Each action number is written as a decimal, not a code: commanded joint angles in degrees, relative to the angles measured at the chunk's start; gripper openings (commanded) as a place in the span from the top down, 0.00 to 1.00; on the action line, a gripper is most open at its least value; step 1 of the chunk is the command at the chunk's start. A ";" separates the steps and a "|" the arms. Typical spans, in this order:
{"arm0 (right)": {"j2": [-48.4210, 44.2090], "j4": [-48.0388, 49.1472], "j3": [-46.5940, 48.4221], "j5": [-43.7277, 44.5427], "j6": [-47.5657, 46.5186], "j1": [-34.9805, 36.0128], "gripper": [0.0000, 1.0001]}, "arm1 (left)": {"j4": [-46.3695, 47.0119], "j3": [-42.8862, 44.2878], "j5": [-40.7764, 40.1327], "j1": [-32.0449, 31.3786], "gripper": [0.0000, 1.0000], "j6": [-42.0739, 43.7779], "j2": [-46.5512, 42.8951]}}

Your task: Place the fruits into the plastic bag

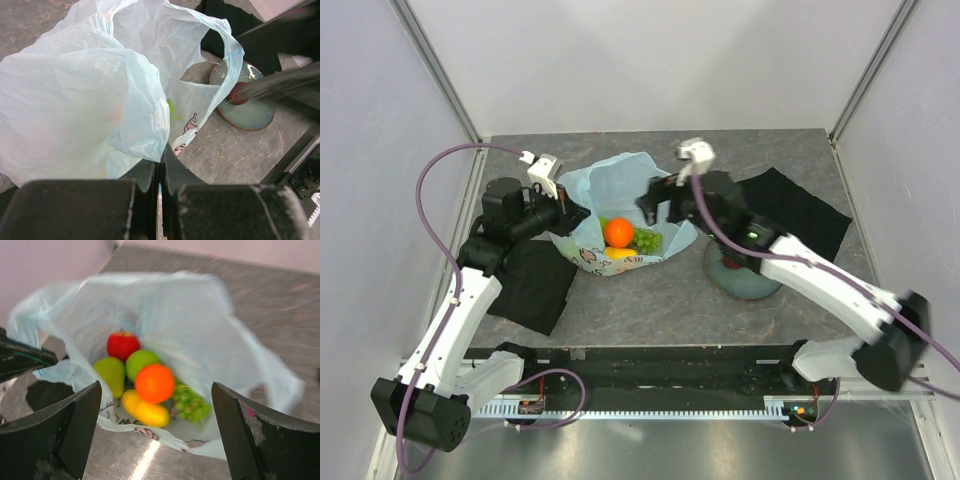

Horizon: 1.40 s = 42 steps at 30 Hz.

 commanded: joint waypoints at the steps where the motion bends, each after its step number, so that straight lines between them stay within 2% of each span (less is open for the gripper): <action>1: -14.68 -5.24 -7.99 11.67 2.56 -4.52 0.02 | 1.66 0.29 0.43 -0.08 0.99 0.84 -0.90; 5: -18.15 -15.36 -14.40 11.33 6.16 -15.92 0.09 | 1.58 0.20 0.61 -0.08 0.98 0.75 -0.90; 8: -16.48 -19.59 -18.79 6.42 8.10 -21.04 0.11 | 1.58 0.29 0.61 -0.08 0.98 0.67 -0.81; 11: -13.49 -20.30 -22.40 3.59 9.33 -21.41 0.14 | 1.66 0.20 0.26 -0.08 0.99 0.75 -0.98; 17: -10.94 -19.07 -25.49 5.17 10.48 -21.41 0.15 | 1.58 0.20 0.52 -0.08 0.98 0.75 -0.98; 23: -6.46 -16.17 -26.55 6.49 9.77 -21.50 0.16 | 1.58 0.20 0.43 -0.08 0.98 0.75 -0.98; 26: -3.91 -13.98 -26.20 5.61 8.90 -21.94 0.22 | 1.58 0.20 0.52 -0.08 0.98 0.75 -0.90; 34: -1.01 -12.39 -25.84 4.83 6.61 -25.71 0.26 | 1.58 0.20 0.61 -0.17 0.99 0.75 -0.81; 36: 0.04 -10.73 -26.37 3.16 6.35 -26.24 0.28 | 1.58 0.20 0.70 -0.08 0.99 0.75 -0.81; 42: -1.43 -11.15 -26.03 0.86 5.64 -26.60 0.47 | 1.66 0.20 0.61 -0.08 0.98 0.75 -0.89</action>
